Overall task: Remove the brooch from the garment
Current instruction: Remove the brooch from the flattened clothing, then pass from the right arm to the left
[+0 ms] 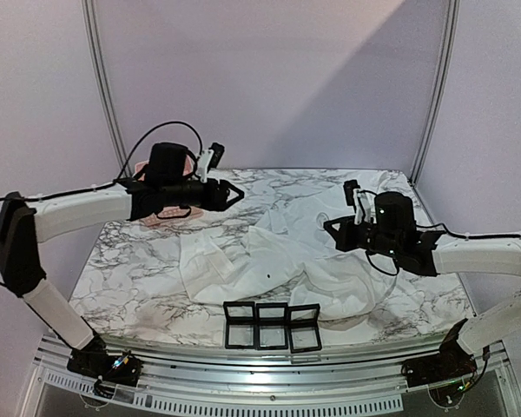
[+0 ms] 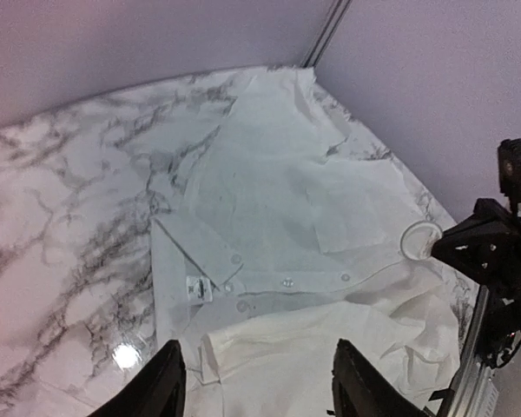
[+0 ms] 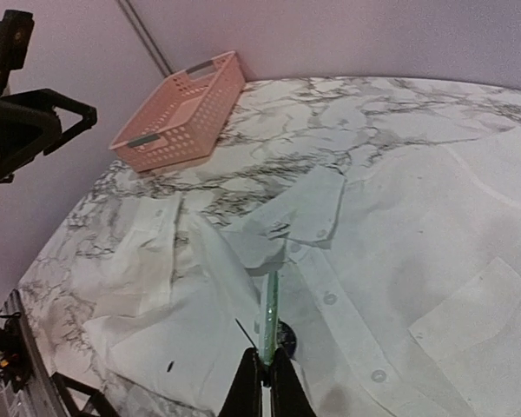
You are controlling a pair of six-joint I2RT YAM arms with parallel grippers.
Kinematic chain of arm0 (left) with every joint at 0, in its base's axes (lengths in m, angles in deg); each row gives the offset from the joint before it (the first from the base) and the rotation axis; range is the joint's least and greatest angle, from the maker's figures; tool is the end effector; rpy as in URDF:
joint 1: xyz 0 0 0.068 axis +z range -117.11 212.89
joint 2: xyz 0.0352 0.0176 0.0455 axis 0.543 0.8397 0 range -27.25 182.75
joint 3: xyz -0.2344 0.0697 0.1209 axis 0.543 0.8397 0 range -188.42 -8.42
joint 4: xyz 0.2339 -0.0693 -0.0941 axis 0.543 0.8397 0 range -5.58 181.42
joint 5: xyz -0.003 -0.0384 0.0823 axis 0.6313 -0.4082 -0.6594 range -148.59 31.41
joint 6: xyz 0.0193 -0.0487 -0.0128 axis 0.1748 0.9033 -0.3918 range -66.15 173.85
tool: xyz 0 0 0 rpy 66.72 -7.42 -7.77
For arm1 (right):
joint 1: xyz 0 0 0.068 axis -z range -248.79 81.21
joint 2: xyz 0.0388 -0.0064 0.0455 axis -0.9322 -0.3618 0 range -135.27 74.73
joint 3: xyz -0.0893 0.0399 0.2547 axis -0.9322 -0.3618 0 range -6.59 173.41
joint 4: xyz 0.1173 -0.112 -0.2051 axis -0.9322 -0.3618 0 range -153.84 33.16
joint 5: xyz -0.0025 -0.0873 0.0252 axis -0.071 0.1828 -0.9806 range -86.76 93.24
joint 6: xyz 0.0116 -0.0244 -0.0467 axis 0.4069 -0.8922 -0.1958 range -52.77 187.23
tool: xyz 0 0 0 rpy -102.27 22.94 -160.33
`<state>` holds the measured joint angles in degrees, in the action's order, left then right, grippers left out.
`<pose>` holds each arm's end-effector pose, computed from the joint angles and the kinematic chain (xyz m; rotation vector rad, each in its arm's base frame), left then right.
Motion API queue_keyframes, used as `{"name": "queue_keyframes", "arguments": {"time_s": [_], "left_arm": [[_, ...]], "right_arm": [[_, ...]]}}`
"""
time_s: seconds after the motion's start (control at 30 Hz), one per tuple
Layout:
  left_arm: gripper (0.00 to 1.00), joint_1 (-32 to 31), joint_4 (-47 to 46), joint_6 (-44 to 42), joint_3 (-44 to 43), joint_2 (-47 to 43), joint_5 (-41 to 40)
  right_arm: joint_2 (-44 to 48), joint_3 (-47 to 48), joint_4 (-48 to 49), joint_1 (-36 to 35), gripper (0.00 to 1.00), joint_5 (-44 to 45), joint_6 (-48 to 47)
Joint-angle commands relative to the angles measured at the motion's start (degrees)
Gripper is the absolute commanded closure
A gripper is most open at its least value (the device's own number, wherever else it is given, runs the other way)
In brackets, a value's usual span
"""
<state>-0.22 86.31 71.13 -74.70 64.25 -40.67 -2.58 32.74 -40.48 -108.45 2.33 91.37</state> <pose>0.3041 -0.2113 0.2782 0.4949 2.0741 -0.8550 0.2260 0.1880 0.2271 -0.2840 2.0039 0.7400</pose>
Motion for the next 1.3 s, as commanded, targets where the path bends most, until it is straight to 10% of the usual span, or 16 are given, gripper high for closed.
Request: {"name": "queue_keyframes", "arguments": {"time_s": [0.0, 0.5, 1.27], "left_arm": [[0.36, 0.6, -5.3, -4.5, 3.1, -6.9, 1.3], [0.33, -8.4, -8.9, -1.1, 4.3, -5.9, 31.6], [0.49, -9.5, -3.4, -2.1, 1.9, -2.7, 29.1]], "right_arm": [[4.6, -1.7, 4.7, 1.3, 1.0, -15.5, -1.1], [-6.2, 16.6, -11.1, 0.3, 1.0, -40.1, -4.5], [-8.3, 20.9, -13.2, -1.0, 1.0, -47.1, -5.2]]}}
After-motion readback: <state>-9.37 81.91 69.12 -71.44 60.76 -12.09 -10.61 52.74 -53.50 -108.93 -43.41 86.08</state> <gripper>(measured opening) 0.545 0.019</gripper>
